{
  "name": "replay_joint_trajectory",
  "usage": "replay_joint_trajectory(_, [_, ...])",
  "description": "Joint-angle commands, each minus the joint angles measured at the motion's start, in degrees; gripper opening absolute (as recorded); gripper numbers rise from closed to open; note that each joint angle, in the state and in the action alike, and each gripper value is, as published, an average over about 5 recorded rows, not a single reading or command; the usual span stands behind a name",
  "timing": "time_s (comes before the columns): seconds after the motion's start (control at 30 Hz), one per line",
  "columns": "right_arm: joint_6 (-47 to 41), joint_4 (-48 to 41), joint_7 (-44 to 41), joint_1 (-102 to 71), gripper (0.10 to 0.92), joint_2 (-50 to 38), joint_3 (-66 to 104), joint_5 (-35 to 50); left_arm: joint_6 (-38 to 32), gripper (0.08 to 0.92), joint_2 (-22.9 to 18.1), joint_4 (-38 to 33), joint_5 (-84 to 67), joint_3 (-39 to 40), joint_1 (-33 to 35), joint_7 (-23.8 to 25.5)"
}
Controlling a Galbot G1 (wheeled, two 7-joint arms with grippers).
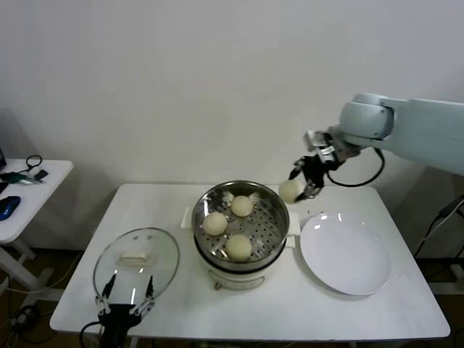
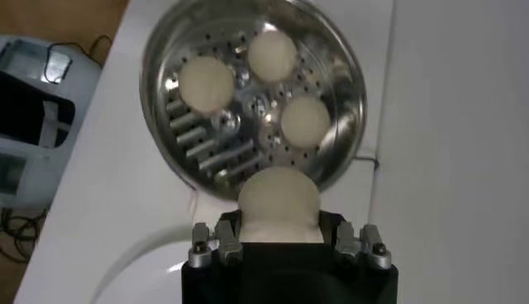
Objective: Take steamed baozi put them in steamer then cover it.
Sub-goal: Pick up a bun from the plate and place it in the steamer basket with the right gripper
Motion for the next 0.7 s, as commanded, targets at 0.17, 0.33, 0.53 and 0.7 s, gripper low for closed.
replay_joint_trajectory(0.17, [-5.97,1.63,7.57,-11.08,0.63,9.73,0.51,-2.71,-0.04,0.823,-0.23,-0.5,-0.3,-0.5,0.26,-0.01])
replay_joint_trajectory(0.33, [-6.24,-0.53,8.67,-14.97,0.63,9.31,0.87,-6.14,-0.03,0.823,-0.19,-0.45,-0.56,-0.96,0.26,-0.03])
replay_joint_trajectory(0.53, [-6.34,-3.51,10.4,-18.11,0.636,9.1,1.95,-7.49,-0.02,0.823,-0.14,-0.41,-0.6,-1.03,0.3,-0.06])
replay_joint_trajectory(0.7, [-6.37,-4.76,11.58,-19.52,0.636,9.39,3.14,-7.52,0.02,0.823,-0.05,-0.36,-0.61,-1.01,0.19,-0.08])
